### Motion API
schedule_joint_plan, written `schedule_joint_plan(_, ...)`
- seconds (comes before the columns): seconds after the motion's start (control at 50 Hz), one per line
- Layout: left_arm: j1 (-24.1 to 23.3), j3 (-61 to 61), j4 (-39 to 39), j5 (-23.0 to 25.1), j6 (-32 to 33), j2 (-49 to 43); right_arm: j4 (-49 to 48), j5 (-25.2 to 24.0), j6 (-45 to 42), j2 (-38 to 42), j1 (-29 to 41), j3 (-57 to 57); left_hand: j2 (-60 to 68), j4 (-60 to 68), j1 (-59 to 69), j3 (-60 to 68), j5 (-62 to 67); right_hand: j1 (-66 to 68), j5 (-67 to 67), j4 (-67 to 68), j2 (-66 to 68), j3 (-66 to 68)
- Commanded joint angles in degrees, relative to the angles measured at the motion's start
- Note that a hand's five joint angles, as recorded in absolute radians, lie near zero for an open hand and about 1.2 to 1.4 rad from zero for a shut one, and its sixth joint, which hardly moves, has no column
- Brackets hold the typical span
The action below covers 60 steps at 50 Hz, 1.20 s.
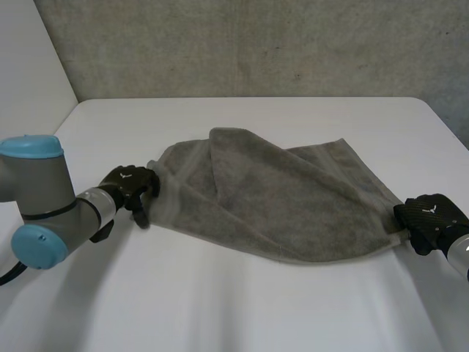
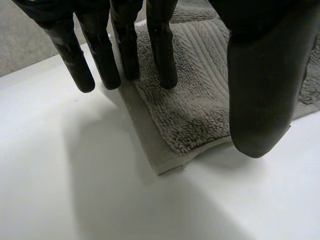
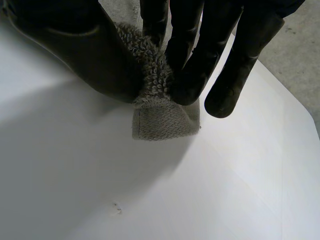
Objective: Fold the towel.
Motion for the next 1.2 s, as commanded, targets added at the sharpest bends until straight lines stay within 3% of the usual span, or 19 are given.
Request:
schedule_joint_plan(0.02, -0.04, 2.72, -0.35, -0.16, 0.1, -2.0, -0.03, -0.02, 0.0, 0.0, 0.0, 0.02, 0.04, 0.15, 0.86, 0.03, 1.04, 3.73, 3.33, 2.8, 3.97, 2.46)
schedule_joint_plan(0.2, -0.04, 3.34, -0.27, -0.16, 0.19, -3.23, 0.06, -0.02, 0.0, 0.08, 0.0, 0.02, 2.56, 2.68, 3.38, 2.55, 3.56, 3.73, 3.33, 2.8, 3.97, 2.46)
schedule_joint_plan(0.24, -0.04, 3.43, -0.09, -0.07, 0.19, -3.23, 0.06, -0.02, 0.0, 0.08, 0.0, 0.02, 23.45, 23.57, 24.27, 23.45, 24.45, 3.73, 3.33, 2.8, 3.97, 2.46)
schedule_joint_plan(0.26, -0.04, 3.43, -0.09, -0.07, 0.19, -3.23, -0.03, -0.02, 0.0, 0.17, 0.0, 0.02, 23.59, 23.7, 24.41, 23.58, 24.59, 3.73, 3.33, 2.8, 3.97, 2.46)
schedule_joint_plan(0.3, -0.04, 3.78, -0.09, -0.07, -0.24, -3.14, 0.06, -0.02, 0.0, 0.17, 0.0, 0.02, 36.83, 36.94, 37.65, 36.82, 37.83, 3.73, 3.33, 2.8, 3.97, 2.46)
schedule_joint_plan(0.4, -0.04, 3.87, -0.09, 0.02, -0.42, -2.62, 0.06, -0.02, 0.0, 0.17, 0.09, 0.02, 45.76, 45.88, 46.58, 45.75, 46.76, 3.73, 3.33, 2.8, 3.97, 2.46)
schedule_joint_plan(0.52, -0.13, 3.87, -0.18, 0.02, -0.42, -2.35, 0.06, -0.02, 0.0, 0.17, 0.09, 0.11, 53.32, 53.44, 54.14, 53.31, 54.32, 3.73, 3.33, 2.8, 3.97, 2.46)
schedule_joint_plan(0.72, -0.3, 2.55, 0.0, 0.63, -0.33, -1.56, 0.06, -0.02, 0.0, 0.08, 0.0, 0.11, 53.34, 53.45, 54.16, 53.33, 54.34, 3.73, 3.33, 2.8, 3.97, 2.46)
schedule_joint_plan(0.74, -0.39, 1.94, 0.17, 0.81, -0.25, -1.39, 0.06, -0.02, 0.0, 0.08, 0.09, 0.11, 41.54, 41.65, 42.36, 41.53, 42.54, 3.73, 3.33, 2.8, 3.97, 2.46)
schedule_joint_plan(0.76, -0.39, 1.93, 0.17, 0.81, -0.25, -1.39, 0.06, -0.02, 0.0, 0.08, 0.09, 0.11, 41.42, 41.53, 42.24, 41.41, 42.42, 3.73, 3.33, 2.8, 3.97, 2.46)
schedule_joint_plan(0.78, -0.39, 1.41, 0.17, 0.72, -0.16, -1.12, 0.06, -0.02, 0.0, 0.08, 0.09, 0.2, 17.44, 17.55, 18.26, 17.43, 18.44, 3.73, 3.33, 2.8, 3.97, 2.46)
schedule_joint_plan(0.8, -0.39, 1.41, 0.17, 0.72, -0.16, -1.12, 0.06, -0.02, 0.0, 0.08, 0.09, 0.29, 17.2, 17.31, 18.02, 17.19, 18.2, 3.73, 3.33, 2.8, 3.97, 2.46)
schedule_joint_plan(0.82, -0.31, 1.06, 0.09, 0.46, 0.02, -0.77, 0.06, -0.02, 0.0, 0.08, 0.09, 0.29, 6.04, 6.15, 6.86, 6.03, 7.04, 3.73, 3.33, 2.8, 3.97, 2.46)
schedule_joint_plan(0.84, -0.3, 0.88, -0.18, 0.37, 0.02, -0.42, 0.06, -0.02, 0.0, 0.08, 0.09, 0.46, 3.76, 3.88, 4.58, 3.75, 4.76, 3.73, 3.33, 2.8, 3.97, 2.46)
schedule_joint_plan(0.94, -0.3, 0.27, -0.35, 0.11, 0.45, 0.28, 0.06, -0.11, 0.0, 0.08, 0.17, 0.55, -2.31, -2.2, -1.49, -2.32, -1.31, 3.73, 3.33, 2.8, 3.97, 2.46)
schedule_joint_plan(1.2, -0.22, 1.67, 1.31, 0.28, 0.54, -2.52, 0.06, -0.11, -0.09, 0.08, 0.53, 0.64, -0.97, -0.86, -0.15, -0.98, 0.03, 3.73, 3.33, 2.8, 3.97, 2.46)
